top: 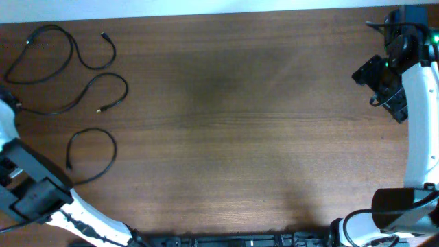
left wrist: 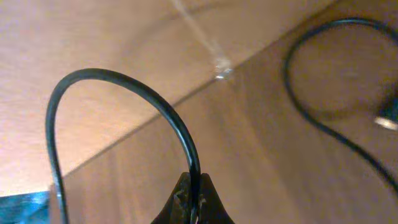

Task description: Untangle cables

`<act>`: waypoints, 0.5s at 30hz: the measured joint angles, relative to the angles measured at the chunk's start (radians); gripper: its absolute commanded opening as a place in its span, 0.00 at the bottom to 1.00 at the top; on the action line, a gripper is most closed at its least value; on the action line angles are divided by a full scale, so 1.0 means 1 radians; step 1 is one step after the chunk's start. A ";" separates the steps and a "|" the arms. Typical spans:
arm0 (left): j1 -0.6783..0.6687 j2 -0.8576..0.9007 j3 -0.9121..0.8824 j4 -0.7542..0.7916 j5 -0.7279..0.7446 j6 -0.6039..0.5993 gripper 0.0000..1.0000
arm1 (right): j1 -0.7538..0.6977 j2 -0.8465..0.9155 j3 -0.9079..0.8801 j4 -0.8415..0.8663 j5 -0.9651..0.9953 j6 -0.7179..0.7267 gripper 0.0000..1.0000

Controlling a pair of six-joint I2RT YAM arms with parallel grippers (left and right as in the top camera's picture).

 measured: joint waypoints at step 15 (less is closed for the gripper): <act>0.132 -0.002 -0.184 -0.097 0.570 0.324 0.00 | 0.000 0.000 0.000 0.000 0.000 0.000 0.98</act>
